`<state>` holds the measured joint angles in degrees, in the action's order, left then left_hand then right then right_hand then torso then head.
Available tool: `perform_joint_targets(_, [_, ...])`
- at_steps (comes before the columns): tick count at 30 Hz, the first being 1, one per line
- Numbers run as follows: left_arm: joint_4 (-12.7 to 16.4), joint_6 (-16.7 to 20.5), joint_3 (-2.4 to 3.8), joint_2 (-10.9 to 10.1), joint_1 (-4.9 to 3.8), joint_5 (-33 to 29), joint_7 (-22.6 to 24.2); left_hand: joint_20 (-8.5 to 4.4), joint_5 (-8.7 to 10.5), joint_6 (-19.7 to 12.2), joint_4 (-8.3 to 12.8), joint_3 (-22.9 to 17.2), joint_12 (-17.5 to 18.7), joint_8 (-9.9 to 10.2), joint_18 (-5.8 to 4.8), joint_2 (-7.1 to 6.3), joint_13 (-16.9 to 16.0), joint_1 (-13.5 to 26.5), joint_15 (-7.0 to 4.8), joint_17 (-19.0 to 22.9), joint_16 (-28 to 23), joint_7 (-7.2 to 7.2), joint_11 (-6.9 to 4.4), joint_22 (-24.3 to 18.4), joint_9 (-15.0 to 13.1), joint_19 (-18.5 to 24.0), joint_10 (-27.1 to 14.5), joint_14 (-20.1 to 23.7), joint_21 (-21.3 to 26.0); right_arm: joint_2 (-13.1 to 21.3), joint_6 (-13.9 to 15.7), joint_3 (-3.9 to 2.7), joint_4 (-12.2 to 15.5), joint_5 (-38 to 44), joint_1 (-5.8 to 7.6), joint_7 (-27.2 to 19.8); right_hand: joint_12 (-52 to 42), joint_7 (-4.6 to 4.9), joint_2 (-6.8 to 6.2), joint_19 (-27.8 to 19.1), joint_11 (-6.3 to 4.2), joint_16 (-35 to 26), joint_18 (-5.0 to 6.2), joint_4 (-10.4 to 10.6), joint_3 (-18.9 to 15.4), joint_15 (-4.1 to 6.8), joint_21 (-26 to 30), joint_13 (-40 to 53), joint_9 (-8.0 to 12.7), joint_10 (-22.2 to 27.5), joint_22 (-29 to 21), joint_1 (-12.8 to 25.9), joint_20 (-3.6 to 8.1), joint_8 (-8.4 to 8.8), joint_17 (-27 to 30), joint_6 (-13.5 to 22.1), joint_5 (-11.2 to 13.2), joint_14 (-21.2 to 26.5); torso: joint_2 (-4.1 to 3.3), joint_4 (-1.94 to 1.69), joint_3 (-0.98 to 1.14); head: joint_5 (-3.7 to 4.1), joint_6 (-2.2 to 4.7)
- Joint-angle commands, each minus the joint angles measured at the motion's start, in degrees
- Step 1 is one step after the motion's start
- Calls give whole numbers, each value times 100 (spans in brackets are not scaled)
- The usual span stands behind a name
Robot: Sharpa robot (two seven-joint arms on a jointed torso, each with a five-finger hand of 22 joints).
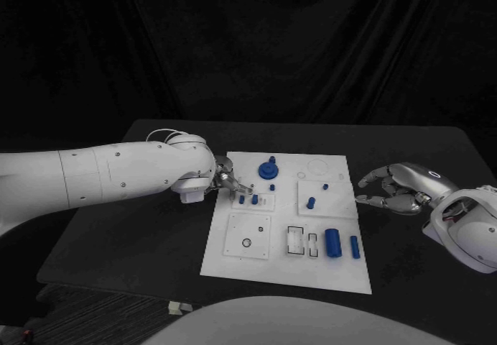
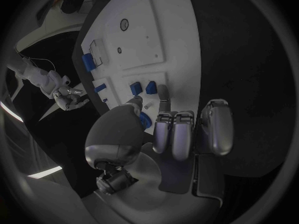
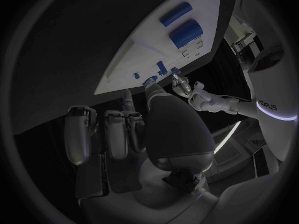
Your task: Assemble the parts on the task board
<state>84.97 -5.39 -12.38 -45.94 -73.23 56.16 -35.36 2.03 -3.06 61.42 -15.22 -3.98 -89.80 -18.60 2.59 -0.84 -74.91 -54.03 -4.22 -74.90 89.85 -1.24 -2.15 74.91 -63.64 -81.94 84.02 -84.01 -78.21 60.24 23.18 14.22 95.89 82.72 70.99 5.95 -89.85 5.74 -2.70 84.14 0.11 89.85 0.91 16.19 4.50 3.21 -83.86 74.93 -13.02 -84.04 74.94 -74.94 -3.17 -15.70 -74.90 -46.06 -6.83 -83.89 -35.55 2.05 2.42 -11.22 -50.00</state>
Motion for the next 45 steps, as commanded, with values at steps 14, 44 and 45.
perform_joint_targets(14, [-181, 2594, 6, -61, -343, 699, 3919, 70, 38, -793, -8, 957, 745, -455, 89, -49, -834, -1167, 103, -1510, 15, -148, 143, 1020, -819, 322, -104, -599, 240, 198, 234, -4, 229, 0, -2, 85, -15, 16, 46, 252, 39, 15, 71, 0, -27, -25, 9, 1507, 8, -596, 1292, -14, -22, -12, -1510, -42, -21, -611, -34, 30, -8, 57, 0])
perform_joint_targets(44, [-916, 2058, 5, 695, 146, 4163, 4693, 307, -180, -1256, 473, -103, 7495, 1478, 34, -490, 5433, -3260, 244, 1392, -1703, -127, 402, 1118, 4153, -21, -3864, 867, -94, 261, 224, -4, 274, 0, -2, 33, -15, 14, 39, 257, 37, 15, 69, 3, -37, -25, 1, 1507, 13, -596, 1295, -15, -22, -14, -1510, -55, -18, -611, -84, 60, -26, 164, 0])
perform_joint_targets(45, [-913, 2038, 5, 693, 151, 4199, 4672, 306, -199, -1239, 473, -118, 7502, 1474, 33, -488, 5447, -3249, 226, 1399, -1701, -134, 379, 1120, 4172, -27, -3852, 866, -98, 259, 222, -4, 272, 0, -3, 32, -15, 14, 39, 257, 37, 15, 69, 3, -37, -25, 1, 1507, 13, -596, 1295, -15, -22, -14, -1510, -55, -18, -611, -84, 59, -26, 164, 0])
